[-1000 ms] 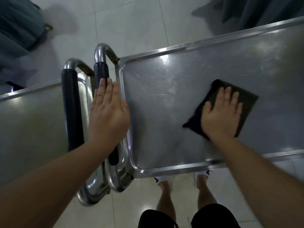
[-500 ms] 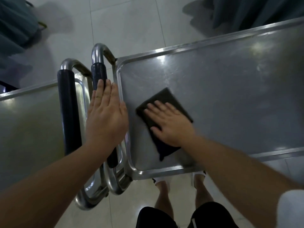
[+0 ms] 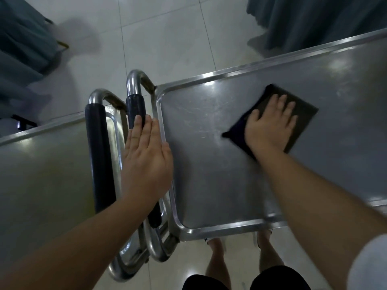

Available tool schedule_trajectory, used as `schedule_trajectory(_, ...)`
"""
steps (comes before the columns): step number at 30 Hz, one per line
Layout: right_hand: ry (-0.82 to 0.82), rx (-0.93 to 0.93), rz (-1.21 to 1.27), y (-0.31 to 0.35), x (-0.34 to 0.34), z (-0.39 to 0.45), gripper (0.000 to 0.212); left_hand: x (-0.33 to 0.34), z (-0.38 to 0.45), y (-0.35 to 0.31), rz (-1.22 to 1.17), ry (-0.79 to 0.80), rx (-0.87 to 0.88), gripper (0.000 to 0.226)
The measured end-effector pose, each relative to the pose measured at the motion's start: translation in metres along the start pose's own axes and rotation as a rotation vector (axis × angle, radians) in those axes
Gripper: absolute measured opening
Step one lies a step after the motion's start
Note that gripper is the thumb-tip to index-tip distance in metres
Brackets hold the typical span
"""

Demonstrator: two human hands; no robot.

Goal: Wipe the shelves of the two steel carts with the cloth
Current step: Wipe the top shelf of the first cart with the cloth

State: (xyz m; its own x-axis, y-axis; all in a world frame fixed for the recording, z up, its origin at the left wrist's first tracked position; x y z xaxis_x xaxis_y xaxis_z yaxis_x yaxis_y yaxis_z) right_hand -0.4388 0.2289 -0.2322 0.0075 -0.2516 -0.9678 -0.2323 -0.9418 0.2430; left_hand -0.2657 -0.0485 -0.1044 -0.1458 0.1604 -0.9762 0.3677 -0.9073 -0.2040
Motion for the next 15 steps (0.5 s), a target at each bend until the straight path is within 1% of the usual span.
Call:
schedule_trajectory(3, 0.071, -0.176, 0.046, 0.092, 0.026, -0.079, 0.075, -0.001, 0.001, -0.001, -0.010, -0.013, -0.006, 0.060)
schedule_trajectory(5, 0.145, -0.389, 0.077, 0.150, 0.042, -0.135, 0.073, -0.002, 0.001, 0.000, -0.016, -0.015, -0.007, 0.061)
schedule_trajectory(8, 0.266, -0.867, 0.110, 0.207, 0.055, -0.194, 0.077, 0.002, -0.002, -0.001, 0.067, 0.034, 0.068, 0.069)
schedule_trajectory(10, 0.317, -1.198, 0.082, 0.214, 0.058, -0.207, 0.076, 0.003, -0.002, 0.000, 0.088, 0.043, 0.076, 0.070)
schedule_trajectory(11, 0.338, -1.321, 0.051, 0.208, 0.059, -0.204, 0.074, 0.001, -0.001, -0.001, 0.067, 0.031, 0.063, 0.069)
schedule_trajectory(12, 0.357, -1.379, 0.030, 0.199, 0.059, -0.192, 0.071, 0.000, 0.000, -0.002, 0.036, 0.021, 0.050, 0.068)
schedule_trajectory(13, 0.364, -1.367, 0.018, 0.188, 0.059, -0.171, 0.069, -0.001, 0.001, -0.003, 0.006, 0.012, 0.036, 0.066)
schedule_trajectory(15, 0.315, -1.234, 0.000, 0.158, 0.050, -0.111, 0.070, -0.001, 0.001, -0.002, -0.018, 0.001, 0.012, 0.063)
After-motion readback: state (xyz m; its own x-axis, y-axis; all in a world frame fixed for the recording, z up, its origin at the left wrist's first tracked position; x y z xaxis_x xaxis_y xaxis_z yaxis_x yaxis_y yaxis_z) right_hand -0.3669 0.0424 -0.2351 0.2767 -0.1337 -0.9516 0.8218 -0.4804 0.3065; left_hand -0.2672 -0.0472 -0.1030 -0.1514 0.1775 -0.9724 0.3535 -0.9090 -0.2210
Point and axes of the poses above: each hand's wrist, its own z-axis towards the middle knuckle, its own x-axis out of the palm, y = z × x, the point moved 10 cm from there along z, towards the middle knuckle, and after that the axes turned 10 degrees about -y, right-handed, at the moved point
